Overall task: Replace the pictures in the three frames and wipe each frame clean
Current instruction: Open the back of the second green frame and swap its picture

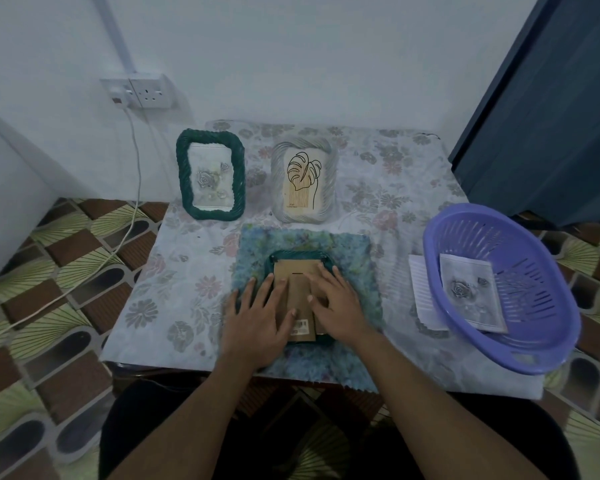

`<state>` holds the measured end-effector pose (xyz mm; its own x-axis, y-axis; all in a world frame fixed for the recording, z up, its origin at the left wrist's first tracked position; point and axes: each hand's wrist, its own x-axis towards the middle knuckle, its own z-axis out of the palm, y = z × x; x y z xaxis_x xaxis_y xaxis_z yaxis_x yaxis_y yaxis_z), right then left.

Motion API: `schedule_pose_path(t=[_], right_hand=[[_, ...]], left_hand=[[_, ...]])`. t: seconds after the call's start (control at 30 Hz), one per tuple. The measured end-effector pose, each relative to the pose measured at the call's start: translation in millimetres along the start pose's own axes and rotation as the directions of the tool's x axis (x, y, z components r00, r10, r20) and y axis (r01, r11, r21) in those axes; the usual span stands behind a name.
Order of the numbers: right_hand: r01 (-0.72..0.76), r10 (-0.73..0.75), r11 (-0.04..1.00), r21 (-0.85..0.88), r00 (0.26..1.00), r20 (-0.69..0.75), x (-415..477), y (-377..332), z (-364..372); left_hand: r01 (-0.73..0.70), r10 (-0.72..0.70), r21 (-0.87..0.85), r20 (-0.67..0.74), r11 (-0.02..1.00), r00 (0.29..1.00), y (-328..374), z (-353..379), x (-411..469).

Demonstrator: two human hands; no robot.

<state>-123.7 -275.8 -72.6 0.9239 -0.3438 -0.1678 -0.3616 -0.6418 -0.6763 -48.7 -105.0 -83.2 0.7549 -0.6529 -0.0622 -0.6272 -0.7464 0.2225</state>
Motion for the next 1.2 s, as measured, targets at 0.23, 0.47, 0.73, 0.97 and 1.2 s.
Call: schedule_pose_path(t=[0.23,0.47,0.73,0.97,1.2], right_hand=[[-0.013,-0.012,0.990,-0.143,0.985,-0.173,-25.2,5.2,-19.7],[-0.055,0.021,0.934,-0.353,0.995,-0.102,-49.1,4.6,-30.0],[-0.063,0.051,0.923,-0.380,0.998,-0.041,-53.0,-3.4,-35.8],[-0.191,0.197,0.900,-0.391,0.980,-0.026,-56.8,-19.3,-38.2],[-0.254,0.259,0.921,-0.297,0.966,-0.022,-62.2,-22.7,-30.3]], left_hand=[[-0.001,0.001,-0.015,0.000,1.000,1.000,-0.7,1.4,0.0],[-0.002,0.002,-0.018,-0.021,1.000,1.000,0.0,0.5,-1.1],[-0.004,0.003,-0.028,-0.027,1.000,1.000,-1.0,2.8,-0.9],[0.000,0.000,-0.011,-0.027,1.000,1.000,-0.5,2.2,-1.4],[-0.003,0.003,-0.005,-0.027,1.000,1.000,-0.5,1.8,-1.5]])
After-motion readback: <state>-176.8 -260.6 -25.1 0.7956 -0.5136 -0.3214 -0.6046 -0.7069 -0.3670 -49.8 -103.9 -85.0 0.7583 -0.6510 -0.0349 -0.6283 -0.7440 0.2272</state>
